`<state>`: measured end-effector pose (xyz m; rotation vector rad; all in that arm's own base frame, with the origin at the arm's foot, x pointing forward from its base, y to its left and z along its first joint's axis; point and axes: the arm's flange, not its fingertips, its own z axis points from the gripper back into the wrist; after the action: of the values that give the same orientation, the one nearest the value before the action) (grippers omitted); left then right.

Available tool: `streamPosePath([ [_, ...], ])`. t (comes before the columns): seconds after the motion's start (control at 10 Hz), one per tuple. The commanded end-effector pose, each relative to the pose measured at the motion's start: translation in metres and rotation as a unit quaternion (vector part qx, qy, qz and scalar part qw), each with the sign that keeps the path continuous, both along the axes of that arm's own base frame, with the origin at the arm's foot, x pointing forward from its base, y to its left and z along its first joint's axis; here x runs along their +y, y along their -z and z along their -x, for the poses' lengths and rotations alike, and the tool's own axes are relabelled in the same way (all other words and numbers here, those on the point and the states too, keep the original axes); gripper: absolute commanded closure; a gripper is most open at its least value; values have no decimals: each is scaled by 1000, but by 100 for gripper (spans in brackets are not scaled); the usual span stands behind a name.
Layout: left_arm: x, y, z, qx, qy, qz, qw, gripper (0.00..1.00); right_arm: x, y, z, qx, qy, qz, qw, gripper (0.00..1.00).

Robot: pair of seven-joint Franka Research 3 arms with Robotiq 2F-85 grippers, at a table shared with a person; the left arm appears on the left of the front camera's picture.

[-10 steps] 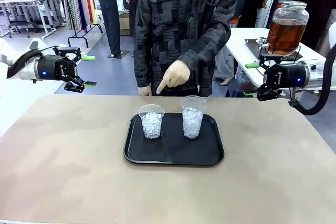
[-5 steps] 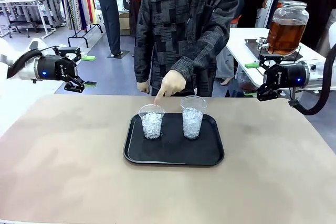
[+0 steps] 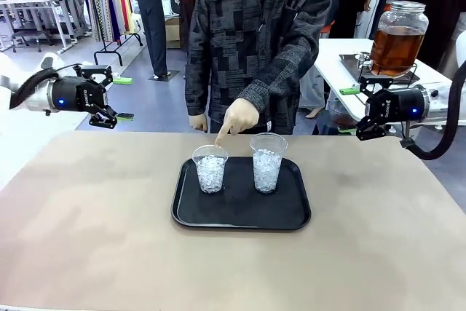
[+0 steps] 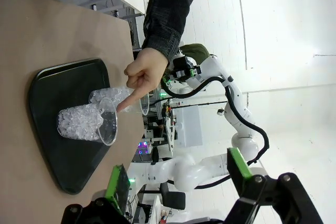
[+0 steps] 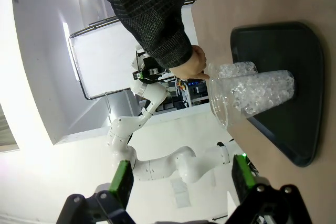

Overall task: Pour the drink into the iced cup.
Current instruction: Pick up the iced cup indicated by the human and present it to them.

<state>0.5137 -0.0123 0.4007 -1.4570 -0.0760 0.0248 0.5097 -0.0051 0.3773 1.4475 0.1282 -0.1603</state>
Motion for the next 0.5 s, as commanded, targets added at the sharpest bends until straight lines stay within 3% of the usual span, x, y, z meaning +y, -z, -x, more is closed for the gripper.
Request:
streamPosePath([
  [0.0,0,1,-2,-88,22,1,996,0,0,0,-1,-2,2,2,1000,0],
  [0.2,-3,10,0,-226,21,-11,974,0,0,0,-1,-2,2,2,1000,0],
  [0.4,-3,18,5,-302,15,-13,953,0,0,0,-1,-2,2,2,1000,0],
])
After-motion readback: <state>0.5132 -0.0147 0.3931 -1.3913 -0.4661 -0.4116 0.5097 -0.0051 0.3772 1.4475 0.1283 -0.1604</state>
